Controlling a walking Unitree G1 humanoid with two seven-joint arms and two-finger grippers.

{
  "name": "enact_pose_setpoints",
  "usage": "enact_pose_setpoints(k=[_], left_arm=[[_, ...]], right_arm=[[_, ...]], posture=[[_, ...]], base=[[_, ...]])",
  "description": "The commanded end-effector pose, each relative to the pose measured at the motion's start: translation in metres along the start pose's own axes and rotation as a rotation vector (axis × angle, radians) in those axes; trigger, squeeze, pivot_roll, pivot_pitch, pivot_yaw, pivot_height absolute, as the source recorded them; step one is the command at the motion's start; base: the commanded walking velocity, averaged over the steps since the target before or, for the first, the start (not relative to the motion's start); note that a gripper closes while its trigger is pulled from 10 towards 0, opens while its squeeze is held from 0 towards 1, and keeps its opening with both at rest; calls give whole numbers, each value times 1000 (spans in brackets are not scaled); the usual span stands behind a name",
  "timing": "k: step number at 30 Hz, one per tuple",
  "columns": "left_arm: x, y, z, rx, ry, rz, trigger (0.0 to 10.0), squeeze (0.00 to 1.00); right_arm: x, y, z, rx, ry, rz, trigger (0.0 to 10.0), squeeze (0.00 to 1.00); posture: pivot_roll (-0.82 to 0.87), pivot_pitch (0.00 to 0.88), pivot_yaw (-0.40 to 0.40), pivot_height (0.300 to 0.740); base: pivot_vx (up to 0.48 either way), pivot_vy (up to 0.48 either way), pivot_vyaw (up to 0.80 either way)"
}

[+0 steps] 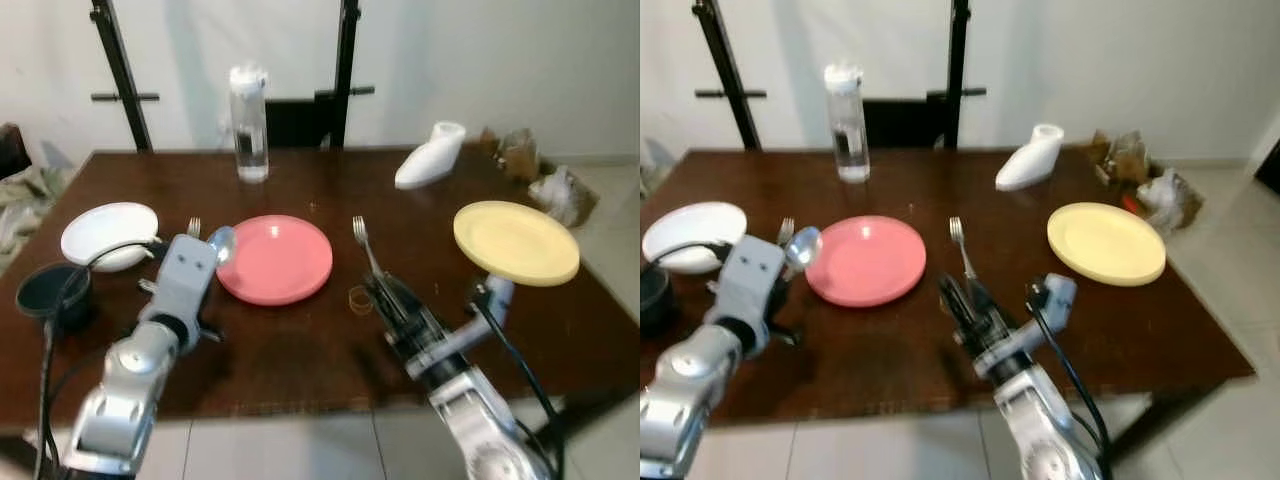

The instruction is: Setting the table

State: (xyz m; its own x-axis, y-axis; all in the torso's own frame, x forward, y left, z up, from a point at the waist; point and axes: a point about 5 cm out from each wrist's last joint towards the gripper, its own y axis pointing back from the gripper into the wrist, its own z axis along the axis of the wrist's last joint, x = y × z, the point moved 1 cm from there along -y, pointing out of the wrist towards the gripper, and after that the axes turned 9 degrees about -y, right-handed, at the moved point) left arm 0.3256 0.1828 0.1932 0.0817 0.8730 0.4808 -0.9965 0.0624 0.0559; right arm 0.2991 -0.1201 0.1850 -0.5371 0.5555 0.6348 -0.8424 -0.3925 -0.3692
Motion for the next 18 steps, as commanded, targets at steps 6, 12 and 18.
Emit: enact_pose_setpoints(k=[6,12,18], left_arm=[[4,2,-5,9,-17,20,10000,0],[5,3,-5,24,-17,44,10000,0],[-6,7,-11,71,-12,-16,10000,0]], right_arm=[[0,1,-9,24,-17,-8,10000,0],[0,1,-10,32,-13,-5,10000,0],[-1,2,-10,33,-9,-9,10000,0]], posture=[[89,62,68,740],[90,65,68,740],[90,65,69,740]], base=[[458,0,0],[296,0,0],[0,0,0]])
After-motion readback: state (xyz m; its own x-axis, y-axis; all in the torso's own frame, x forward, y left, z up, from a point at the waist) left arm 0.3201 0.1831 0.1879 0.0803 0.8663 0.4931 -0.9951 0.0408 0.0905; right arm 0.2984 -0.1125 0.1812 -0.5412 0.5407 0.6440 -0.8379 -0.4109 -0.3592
